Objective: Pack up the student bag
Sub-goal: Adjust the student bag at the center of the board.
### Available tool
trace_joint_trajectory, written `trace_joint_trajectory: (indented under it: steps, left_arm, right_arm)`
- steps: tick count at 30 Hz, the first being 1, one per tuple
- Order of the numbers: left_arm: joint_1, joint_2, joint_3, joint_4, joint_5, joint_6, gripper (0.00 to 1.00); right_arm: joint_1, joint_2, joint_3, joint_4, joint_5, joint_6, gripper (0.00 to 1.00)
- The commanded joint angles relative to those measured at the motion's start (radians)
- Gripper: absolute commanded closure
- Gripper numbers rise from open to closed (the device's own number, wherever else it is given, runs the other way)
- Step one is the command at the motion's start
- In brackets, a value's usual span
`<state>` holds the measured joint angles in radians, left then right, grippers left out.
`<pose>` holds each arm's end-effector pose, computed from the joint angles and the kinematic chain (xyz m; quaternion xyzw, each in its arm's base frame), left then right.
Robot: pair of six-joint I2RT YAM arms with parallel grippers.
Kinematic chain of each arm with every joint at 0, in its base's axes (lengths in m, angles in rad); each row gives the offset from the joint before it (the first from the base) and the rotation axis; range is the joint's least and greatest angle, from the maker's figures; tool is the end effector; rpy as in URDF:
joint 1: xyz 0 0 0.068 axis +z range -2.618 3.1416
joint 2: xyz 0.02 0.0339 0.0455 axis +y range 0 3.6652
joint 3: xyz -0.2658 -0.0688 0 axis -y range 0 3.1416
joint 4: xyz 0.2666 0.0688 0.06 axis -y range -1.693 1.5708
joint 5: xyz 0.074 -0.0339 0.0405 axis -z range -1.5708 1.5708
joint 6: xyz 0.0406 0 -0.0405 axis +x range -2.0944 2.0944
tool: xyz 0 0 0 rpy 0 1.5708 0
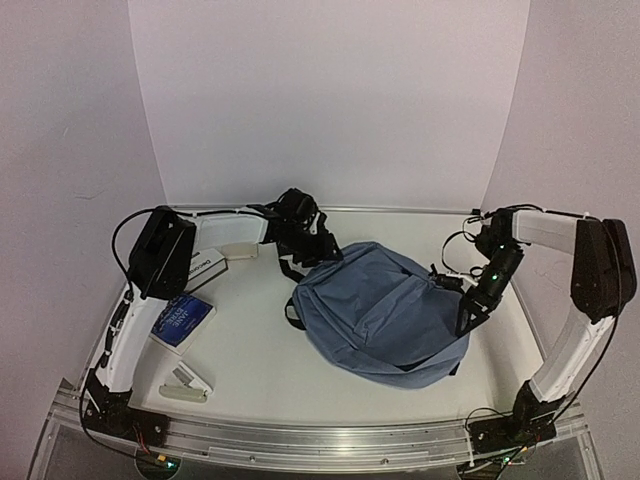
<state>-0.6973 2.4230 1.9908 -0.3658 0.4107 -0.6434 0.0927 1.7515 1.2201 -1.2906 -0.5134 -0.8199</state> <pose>0.4227 -0.3752 0.1517 0.1013 0.9044 -0.3772 0.1718 0.2977 0.0477 0.1857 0.3943 -0.8754 -0.2785 0.0237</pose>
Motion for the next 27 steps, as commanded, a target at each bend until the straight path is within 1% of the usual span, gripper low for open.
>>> trace_joint_trajectory:
  steps: [1, 2, 4, 8, 12, 15, 18, 21, 25, 27]
  left_arm:
    - [-0.014, -0.135, -0.004, -0.043, -0.07, 0.047, 0.31]
    - [-0.015, -0.171, -0.035, -0.049, -0.084, 0.052, 0.26]
    - [-0.015, -0.268, -0.122, -0.057, -0.123, 0.052, 0.2]
    - [-0.017, -0.416, -0.347, -0.042, -0.182, 0.005, 0.11]
    - [-0.034, -0.523, -0.54, -0.01, -0.226, -0.069, 0.09]
    - [-0.066, -0.58, -0.672, 0.013, -0.258, -0.121, 0.08]
    - [-0.123, -0.617, -0.761, 0.048, -0.259, -0.162, 0.09]
    - [-0.184, -0.62, -0.809, 0.072, -0.255, -0.191, 0.11]
    - [-0.208, -0.585, -0.837, 0.135, -0.205, -0.226, 0.17]
    - [-0.208, -0.549, -0.807, 0.146, -0.196, -0.216, 0.2]
  right_arm:
    - [-0.044, -0.066, 0.13, -0.188, -0.186, -0.093, 0.02]
    - [-0.073, -0.063, 0.163, -0.189, -0.206, -0.086, 0.02]
    - [-0.125, -0.024, 0.254, -0.186, -0.219, -0.063, 0.02]
    - [-0.158, 0.093, 0.376, -0.113, -0.188, 0.055, 0.02]
    - [-0.157, 0.196, 0.456, -0.002, -0.178, 0.18, 0.02]
    - [-0.156, 0.264, 0.497, 0.031, -0.192, 0.213, 0.02]
    - [-0.153, 0.3, 0.487, 0.04, -0.198, 0.208, 0.02]
    - [-0.146, 0.312, 0.439, 0.057, -0.187, 0.194, 0.02]
    - [-0.124, 0.307, 0.324, 0.071, -0.177, 0.156, 0.02]
    - [-0.113, 0.288, 0.256, 0.071, -0.167, 0.129, 0.03]
